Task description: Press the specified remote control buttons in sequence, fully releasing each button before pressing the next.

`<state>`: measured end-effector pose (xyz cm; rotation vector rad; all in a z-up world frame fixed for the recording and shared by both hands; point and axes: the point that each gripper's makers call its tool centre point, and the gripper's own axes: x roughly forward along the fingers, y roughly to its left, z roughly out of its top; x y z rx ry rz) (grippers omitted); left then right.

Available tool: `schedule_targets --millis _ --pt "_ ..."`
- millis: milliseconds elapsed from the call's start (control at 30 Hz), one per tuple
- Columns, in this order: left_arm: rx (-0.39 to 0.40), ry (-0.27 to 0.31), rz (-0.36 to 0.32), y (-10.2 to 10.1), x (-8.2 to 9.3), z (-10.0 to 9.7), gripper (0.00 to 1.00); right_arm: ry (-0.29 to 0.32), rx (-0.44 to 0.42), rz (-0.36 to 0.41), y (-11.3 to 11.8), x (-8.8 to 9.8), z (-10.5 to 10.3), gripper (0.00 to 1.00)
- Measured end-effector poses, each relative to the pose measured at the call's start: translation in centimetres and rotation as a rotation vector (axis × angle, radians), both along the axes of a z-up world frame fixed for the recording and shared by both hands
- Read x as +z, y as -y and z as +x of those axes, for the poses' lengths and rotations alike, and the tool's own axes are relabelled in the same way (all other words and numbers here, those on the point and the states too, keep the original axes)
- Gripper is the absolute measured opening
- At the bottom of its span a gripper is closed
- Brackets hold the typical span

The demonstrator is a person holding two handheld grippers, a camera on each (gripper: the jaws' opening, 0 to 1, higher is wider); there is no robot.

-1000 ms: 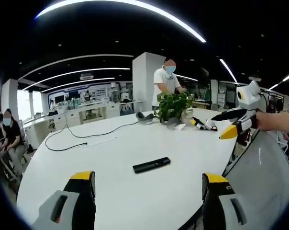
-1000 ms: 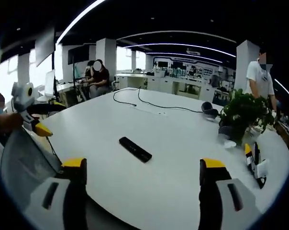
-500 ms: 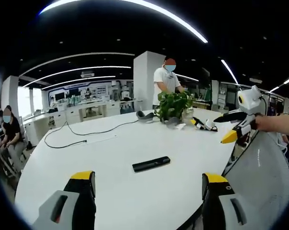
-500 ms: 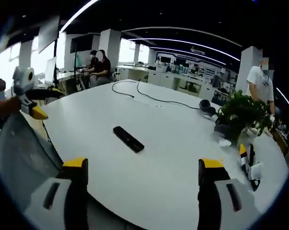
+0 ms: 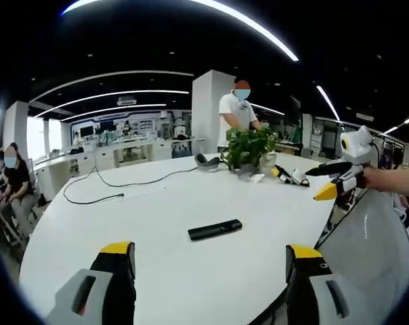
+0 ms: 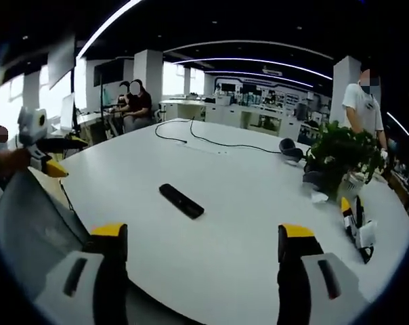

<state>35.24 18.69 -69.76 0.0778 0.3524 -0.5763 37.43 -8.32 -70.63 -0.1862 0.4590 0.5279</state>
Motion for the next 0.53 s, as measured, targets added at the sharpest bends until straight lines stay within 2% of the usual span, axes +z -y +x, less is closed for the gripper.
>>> schedule_targets --millis 533 --pt "0.0 -0.017 0.012 -0.01 -0.44 -0.09 0.95 0.002 -0.002 0.004 0.16 -0.04 0.06 0.96"
